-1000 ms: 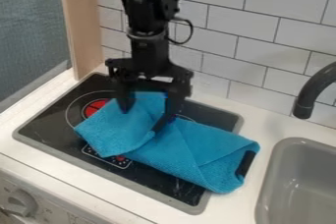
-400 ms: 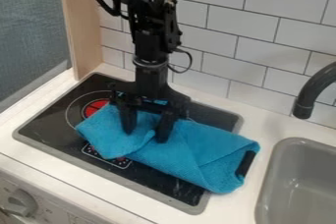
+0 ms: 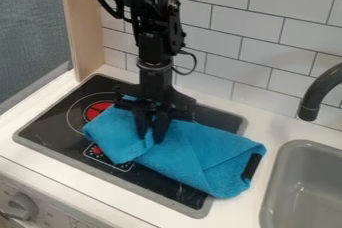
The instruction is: Unfold the cloth from left to right
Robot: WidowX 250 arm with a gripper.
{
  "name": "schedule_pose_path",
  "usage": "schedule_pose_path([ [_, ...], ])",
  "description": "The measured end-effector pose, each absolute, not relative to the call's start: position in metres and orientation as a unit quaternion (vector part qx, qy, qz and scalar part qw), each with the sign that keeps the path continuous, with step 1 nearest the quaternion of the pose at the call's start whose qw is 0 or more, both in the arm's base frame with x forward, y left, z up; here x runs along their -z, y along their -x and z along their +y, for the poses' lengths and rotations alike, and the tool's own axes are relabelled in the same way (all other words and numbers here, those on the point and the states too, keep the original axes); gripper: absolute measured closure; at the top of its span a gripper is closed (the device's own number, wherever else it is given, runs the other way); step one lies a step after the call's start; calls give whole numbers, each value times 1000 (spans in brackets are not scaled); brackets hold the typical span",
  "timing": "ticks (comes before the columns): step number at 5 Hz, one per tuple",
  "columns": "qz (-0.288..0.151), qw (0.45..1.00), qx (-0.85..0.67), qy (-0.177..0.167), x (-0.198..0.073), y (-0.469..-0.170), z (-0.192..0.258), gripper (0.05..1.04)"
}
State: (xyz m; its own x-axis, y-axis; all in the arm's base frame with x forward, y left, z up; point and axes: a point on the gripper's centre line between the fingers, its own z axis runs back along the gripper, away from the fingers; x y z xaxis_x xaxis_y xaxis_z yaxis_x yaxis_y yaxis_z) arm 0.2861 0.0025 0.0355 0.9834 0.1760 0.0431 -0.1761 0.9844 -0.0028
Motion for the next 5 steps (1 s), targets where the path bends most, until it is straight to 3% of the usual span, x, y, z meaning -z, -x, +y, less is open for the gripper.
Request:
schedule_pose_path([
  [1,-25,995,-92,9,-38,-286,4,1007],
  [2,-33,995,-86,28,-52,-285,3,1025],
  [5,-42,991,-113,66,-82,-286,62,1028],
])
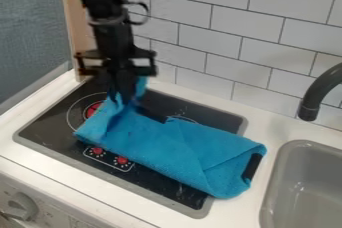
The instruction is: Unfold the cloth from left to right
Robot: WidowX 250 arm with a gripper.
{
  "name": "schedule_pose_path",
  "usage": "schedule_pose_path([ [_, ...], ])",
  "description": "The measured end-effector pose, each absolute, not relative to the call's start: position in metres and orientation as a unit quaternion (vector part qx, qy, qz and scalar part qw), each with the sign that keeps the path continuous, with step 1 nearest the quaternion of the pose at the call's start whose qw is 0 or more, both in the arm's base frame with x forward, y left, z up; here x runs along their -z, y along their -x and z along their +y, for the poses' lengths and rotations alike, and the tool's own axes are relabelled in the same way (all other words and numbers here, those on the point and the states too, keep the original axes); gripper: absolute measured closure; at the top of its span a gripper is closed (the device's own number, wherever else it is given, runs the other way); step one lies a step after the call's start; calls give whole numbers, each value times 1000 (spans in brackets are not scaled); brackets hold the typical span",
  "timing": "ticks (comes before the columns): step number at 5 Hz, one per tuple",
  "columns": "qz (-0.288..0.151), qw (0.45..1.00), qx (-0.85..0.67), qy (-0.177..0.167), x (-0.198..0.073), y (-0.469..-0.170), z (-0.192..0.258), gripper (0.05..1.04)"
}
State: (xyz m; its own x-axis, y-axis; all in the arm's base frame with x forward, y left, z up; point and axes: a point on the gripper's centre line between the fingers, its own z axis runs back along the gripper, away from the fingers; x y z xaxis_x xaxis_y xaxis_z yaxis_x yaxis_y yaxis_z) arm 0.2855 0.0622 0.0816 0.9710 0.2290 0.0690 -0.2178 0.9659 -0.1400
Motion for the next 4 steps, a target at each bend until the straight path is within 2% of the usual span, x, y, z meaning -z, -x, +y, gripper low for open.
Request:
schedule_pose_path([
  [1,-50,989,-119,68,-90,-286,88,1028],
  [2,-32,989,-127,65,-84,-286,108,1028],
  [4,11,990,-131,50,-58,-280,150,1028],
])
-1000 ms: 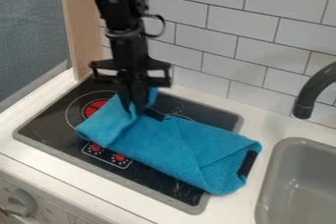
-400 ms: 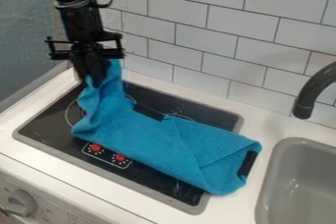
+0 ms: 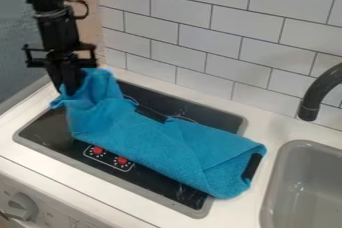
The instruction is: Unfold the cloth from left to right
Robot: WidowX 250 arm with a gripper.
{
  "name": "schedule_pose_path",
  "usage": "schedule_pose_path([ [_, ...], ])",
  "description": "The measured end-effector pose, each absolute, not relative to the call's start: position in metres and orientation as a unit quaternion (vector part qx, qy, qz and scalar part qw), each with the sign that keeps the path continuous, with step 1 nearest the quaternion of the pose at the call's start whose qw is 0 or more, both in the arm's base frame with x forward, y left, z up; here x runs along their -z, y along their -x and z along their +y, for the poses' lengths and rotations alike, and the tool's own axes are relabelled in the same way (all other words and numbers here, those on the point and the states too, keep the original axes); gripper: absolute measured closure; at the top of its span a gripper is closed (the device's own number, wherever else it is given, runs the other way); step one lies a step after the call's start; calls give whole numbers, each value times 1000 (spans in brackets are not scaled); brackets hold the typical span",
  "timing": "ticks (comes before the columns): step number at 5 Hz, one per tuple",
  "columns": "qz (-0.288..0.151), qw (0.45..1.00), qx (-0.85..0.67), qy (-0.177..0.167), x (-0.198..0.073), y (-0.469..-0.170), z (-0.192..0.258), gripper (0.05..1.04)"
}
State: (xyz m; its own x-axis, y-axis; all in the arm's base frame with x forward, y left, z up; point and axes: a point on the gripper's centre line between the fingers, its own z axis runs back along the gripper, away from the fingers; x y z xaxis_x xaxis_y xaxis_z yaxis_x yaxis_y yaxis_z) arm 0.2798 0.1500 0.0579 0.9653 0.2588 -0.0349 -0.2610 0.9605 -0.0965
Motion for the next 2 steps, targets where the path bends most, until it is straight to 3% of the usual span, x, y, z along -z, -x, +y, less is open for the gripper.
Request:
schedule_pose_path([
  [2,30,991,-131,27,-46,-284,179,1028],
])
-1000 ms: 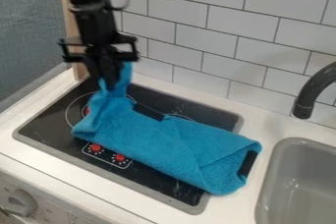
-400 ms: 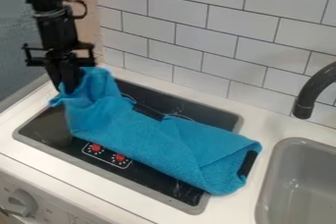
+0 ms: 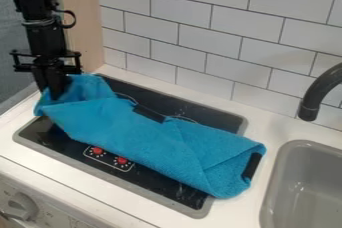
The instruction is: Unfold the cloth from left to right
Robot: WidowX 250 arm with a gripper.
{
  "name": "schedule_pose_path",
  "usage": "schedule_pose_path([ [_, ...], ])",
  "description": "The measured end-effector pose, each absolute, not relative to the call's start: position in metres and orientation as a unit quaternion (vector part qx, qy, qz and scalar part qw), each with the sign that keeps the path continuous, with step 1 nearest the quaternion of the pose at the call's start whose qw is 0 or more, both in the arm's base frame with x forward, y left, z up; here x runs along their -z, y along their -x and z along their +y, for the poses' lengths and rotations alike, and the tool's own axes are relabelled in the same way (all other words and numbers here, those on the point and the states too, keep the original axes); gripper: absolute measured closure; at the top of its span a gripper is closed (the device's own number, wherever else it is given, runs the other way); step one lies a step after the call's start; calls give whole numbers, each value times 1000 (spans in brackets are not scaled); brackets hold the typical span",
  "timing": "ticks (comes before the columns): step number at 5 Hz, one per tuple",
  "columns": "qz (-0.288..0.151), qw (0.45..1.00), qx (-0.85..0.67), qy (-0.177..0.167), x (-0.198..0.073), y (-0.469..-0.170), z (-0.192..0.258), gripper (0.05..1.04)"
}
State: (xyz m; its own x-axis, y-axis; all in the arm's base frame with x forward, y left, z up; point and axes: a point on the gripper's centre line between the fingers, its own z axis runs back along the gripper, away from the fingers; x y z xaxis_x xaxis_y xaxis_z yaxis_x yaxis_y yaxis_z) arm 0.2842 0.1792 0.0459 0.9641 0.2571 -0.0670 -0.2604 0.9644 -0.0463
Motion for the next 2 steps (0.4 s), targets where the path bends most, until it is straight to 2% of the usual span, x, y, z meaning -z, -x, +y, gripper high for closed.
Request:
schedule_pose_path([
  [1,43,990,-132,14,-39,-285,186,1005],
  [2,49,989,-139,16,-34,-288,189,843],
])
